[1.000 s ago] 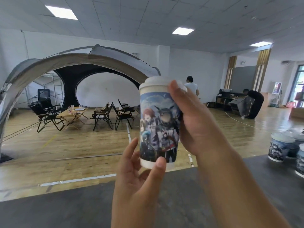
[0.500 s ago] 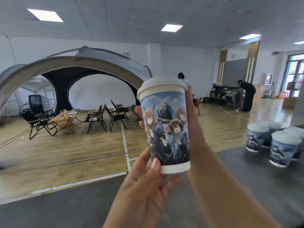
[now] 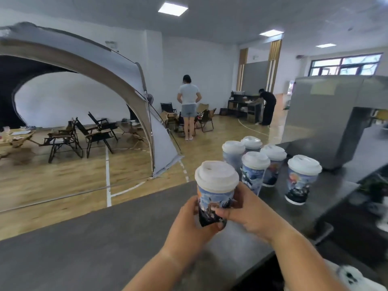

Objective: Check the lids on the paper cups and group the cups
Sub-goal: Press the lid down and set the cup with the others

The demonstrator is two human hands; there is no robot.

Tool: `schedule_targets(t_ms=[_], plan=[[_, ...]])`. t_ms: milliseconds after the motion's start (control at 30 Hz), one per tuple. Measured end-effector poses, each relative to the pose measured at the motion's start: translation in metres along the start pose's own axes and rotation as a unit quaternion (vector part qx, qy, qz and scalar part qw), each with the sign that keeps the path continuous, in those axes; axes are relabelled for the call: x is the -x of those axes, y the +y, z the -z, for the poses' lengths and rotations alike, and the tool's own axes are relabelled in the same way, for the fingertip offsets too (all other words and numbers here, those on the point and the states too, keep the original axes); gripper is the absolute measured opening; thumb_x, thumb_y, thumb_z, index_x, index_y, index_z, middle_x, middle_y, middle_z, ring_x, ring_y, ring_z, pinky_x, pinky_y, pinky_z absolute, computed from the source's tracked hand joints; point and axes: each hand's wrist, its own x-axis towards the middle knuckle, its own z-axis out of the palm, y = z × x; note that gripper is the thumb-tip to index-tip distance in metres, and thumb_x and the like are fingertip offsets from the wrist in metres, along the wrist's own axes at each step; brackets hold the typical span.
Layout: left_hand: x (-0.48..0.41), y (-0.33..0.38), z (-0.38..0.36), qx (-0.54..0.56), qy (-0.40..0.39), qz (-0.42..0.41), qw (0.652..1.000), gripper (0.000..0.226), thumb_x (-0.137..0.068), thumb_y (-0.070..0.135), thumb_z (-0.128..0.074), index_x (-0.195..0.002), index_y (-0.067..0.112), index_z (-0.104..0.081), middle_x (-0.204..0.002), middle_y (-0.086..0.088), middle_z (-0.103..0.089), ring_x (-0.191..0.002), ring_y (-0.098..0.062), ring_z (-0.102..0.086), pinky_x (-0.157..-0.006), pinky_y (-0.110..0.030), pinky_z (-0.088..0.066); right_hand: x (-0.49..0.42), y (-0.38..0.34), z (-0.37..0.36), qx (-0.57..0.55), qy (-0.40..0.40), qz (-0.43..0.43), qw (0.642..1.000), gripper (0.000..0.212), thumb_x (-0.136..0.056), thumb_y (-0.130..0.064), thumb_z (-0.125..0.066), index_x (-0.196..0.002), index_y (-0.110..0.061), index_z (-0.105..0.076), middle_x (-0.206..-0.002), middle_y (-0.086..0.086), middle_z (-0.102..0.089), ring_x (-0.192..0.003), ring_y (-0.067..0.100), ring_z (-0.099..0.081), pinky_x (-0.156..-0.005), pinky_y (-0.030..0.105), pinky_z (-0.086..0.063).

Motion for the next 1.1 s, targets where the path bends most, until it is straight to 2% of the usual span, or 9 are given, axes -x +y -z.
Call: schedule_targets(t_ms=[100, 200, 267, 333, 500, 700, 800, 900, 1100], plan=[[-0.036, -0.015, -0.044, -0.040, -0.043, 0.016, 0.998, 0.057, -0.064, 0.029, -0.086, -0.111, 0.038, -0.055, -0.104, 0.023, -0.067, -0.097, 0.008, -0.061, -0.081, -0.010, -0.047, 0.002, 0.032, 0.038, -0.015, 0.041, -0.010, 0.999, 0.075, -0.071, -0.006, -0.085, -0.135, -0.015, -0.046, -0.129, 0.004, -0.065, -0.121, 0.018, -0.061, -0.100, 0.034, -0.051], [-0.063, -0.019, -0.081, -0.051, -0.081, 0.016, 0.995, 0.052, -0.069, 0.021, -0.084, -0.107, 0.038, -0.054, -0.101, 0.023, -0.066, -0.089, 0.015, -0.060, -0.071, 0.000, -0.041, 0.011, 0.044, 0.073, -0.101, 0.073, -0.021, 0.992, 0.083, -0.069, -0.045, -0.084, -0.139, -0.019, -0.046, -0.134, 0.001, -0.062, -0.126, 0.016, -0.057, -0.103, 0.034, -0.047], [-0.079, -0.019, -0.101, -0.062, -0.098, 0.013, 0.993, 0.051, -0.072, 0.020, -0.083, -0.108, 0.040, -0.053, -0.100, 0.028, -0.063, -0.087, 0.016, -0.058, -0.069, 0.003, -0.039, 0.016, 0.046, 0.091, -0.134, 0.119, -0.050, 0.983, 0.077, -0.076, -0.069, -0.063, -0.139, -0.028, -0.049, -0.134, -0.007, -0.062, -0.125, 0.011, -0.056, -0.098, 0.031, -0.045], [-0.096, -0.019, -0.120, -0.073, -0.109, 0.008, 0.991, 0.052, -0.073, 0.021, -0.081, -0.114, 0.038, -0.053, -0.103, 0.027, -0.062, -0.091, 0.014, -0.058, -0.071, 0.003, -0.039, 0.017, 0.048, 0.107, -0.166, 0.154, -0.076, 0.971, 0.065, -0.082, -0.064, -0.043, -0.135, -0.028, -0.053, -0.129, -0.007, -0.065, -0.120, 0.010, -0.060, -0.091, 0.027, -0.047], [-0.122, -0.011, -0.158, -0.096, -0.120, -0.007, 0.988, 0.062, -0.074, 0.027, -0.080, -0.127, 0.033, -0.051, -0.120, 0.017, -0.062, -0.112, -0.004, -0.058, -0.089, -0.015, -0.041, 0.006, 0.046, 0.132, -0.186, 0.237, -0.095, 0.949, 0.028, -0.099, -0.047, -0.034, -0.107, -0.036, -0.059, -0.092, -0.020, -0.074, -0.087, -0.004, -0.069, -0.074, 0.020, -0.048], [-0.127, -0.012, -0.168, -0.095, -0.113, -0.010, 0.989, 0.067, -0.073, 0.026, -0.081, -0.131, 0.031, -0.048, -0.122, 0.017, -0.061, -0.115, -0.005, -0.057, -0.091, -0.015, -0.041, 0.007, 0.065, 0.140, -0.140, 0.330, -0.122, 0.925, 0.025, -0.104, -0.042, -0.033, -0.112, -0.031, -0.055, -0.100, -0.015, -0.063, -0.094, 0.003, -0.059, -0.083, 0.029, -0.044], [-0.124, -0.011, -0.160, -0.089, -0.145, 0.008, 0.985, 0.074, -0.073, 0.025, -0.082, -0.135, 0.032, -0.041, -0.117, 0.020, -0.056, -0.112, 0.002, -0.054, -0.088, -0.009, -0.036, 0.012, 0.079, 0.140, -0.101, 0.442, -0.154, 0.878, 0.027, -0.104, -0.028, -0.039, -0.097, -0.012, -0.060, -0.088, 0.002, -0.061, -0.077, 0.017, -0.060, -0.070, 0.034, -0.044], [-0.115, -0.015, -0.141, -0.099, -0.146, 0.016, 0.984, 0.074, -0.073, 0.028, -0.082, -0.134, 0.033, -0.040, -0.121, 0.016, -0.056, -0.116, -0.001, -0.053, -0.094, -0.014, -0.039, 0.023, 0.081, 0.121, -0.103, 0.438, -0.198, 0.871, 0.029, -0.099, -0.011, -0.044, -0.073, -0.007, -0.057, -0.063, 0.006, -0.056, -0.051, 0.018, -0.054, -0.052, 0.029, -0.039], [-0.068, -0.030, -0.041, -0.142, -0.107, 0.059, 0.982, 0.076, -0.082, 0.030, -0.074, -0.146, 0.020, -0.034, -0.138, 0.000, -0.050, -0.121, -0.010, -0.051, -0.099, -0.017, -0.039, 0.026, 0.053, 0.022, -0.062, 0.315, -0.129, 0.938, 0.031, -0.096, -0.001, -0.050, -0.066, -0.004, -0.059, -0.051, 0.004, -0.054, -0.043, 0.011, -0.048, -0.045, 0.021, -0.038]])
